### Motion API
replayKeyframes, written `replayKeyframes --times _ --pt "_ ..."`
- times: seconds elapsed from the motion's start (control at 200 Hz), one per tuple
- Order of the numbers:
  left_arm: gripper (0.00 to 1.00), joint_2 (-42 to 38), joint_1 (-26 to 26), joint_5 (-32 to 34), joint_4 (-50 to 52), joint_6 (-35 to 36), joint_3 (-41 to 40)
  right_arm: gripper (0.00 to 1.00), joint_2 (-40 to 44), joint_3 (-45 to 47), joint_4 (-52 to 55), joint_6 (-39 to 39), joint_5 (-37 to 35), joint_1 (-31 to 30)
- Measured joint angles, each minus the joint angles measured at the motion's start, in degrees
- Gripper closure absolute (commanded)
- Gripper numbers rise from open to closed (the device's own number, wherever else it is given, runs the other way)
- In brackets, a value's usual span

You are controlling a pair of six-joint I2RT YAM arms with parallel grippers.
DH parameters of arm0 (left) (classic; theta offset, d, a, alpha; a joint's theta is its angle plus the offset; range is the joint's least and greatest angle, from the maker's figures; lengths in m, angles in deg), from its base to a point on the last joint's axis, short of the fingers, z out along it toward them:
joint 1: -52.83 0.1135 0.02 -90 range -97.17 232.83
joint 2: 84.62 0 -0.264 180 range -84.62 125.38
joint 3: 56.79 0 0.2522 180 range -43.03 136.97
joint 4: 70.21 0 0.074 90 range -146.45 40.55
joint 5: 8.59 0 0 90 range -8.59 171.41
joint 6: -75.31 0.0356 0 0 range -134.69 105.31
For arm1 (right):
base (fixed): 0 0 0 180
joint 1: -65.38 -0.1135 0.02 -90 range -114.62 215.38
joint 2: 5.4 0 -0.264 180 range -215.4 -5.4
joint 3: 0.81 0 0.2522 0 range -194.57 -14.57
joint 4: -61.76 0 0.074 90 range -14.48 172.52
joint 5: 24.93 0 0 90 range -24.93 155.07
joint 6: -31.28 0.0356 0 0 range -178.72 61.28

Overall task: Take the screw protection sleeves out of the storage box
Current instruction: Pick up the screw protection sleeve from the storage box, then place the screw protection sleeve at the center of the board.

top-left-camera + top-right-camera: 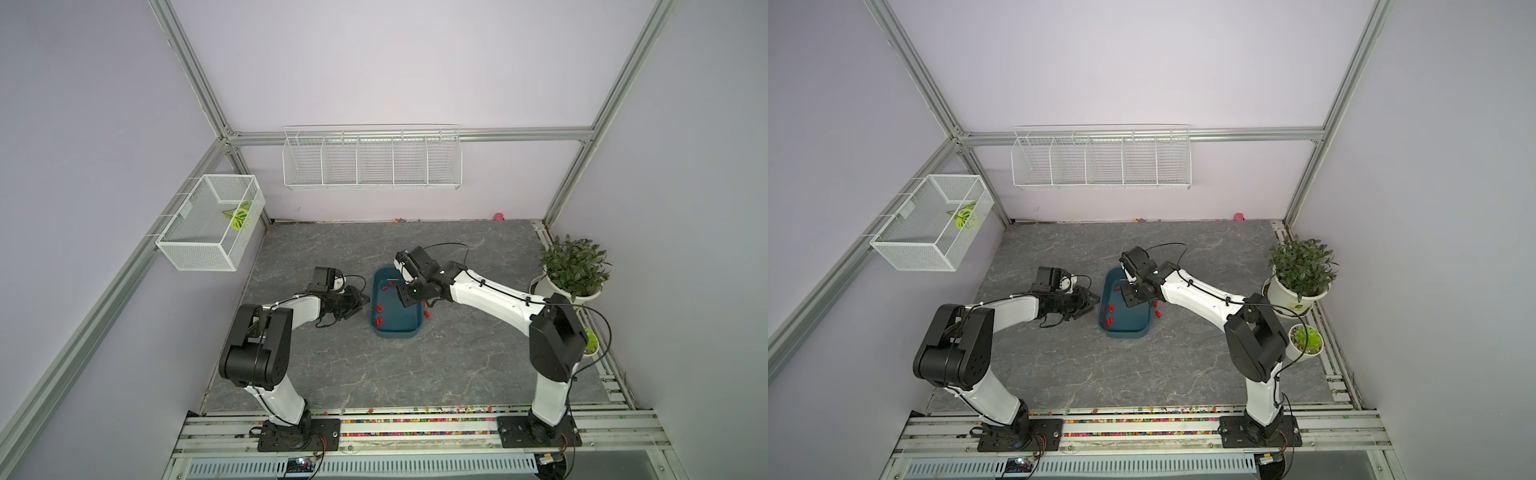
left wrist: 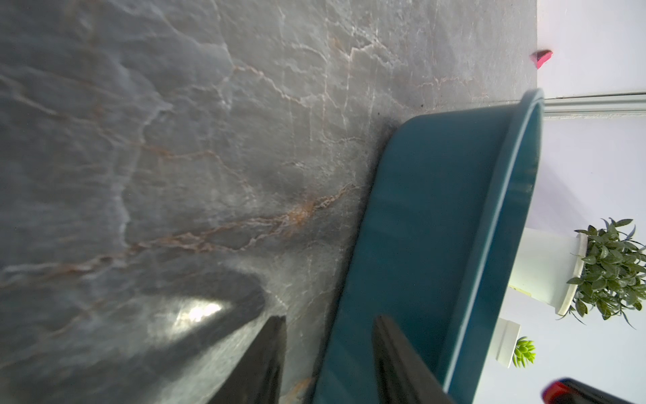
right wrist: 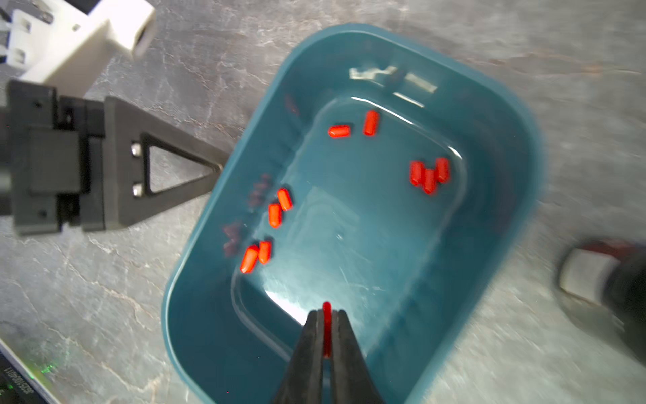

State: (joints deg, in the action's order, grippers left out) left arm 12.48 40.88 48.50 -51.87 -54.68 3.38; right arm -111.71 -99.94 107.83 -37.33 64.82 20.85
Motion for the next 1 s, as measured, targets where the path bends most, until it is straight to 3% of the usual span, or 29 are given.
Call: replayKeyframes --times 0.48,1.0 --pt "0.53 0.0 0.0 0.0 0.0 0.02 0.0 0.89 7.96 14.75 -3.56 3.65 -0.39 7.58" --pt "0.53 0.0 0.0 -0.02 0.0 0.0 0.0 0.88 3.89 15.93 -5.53 6.47 3.76 10.47"
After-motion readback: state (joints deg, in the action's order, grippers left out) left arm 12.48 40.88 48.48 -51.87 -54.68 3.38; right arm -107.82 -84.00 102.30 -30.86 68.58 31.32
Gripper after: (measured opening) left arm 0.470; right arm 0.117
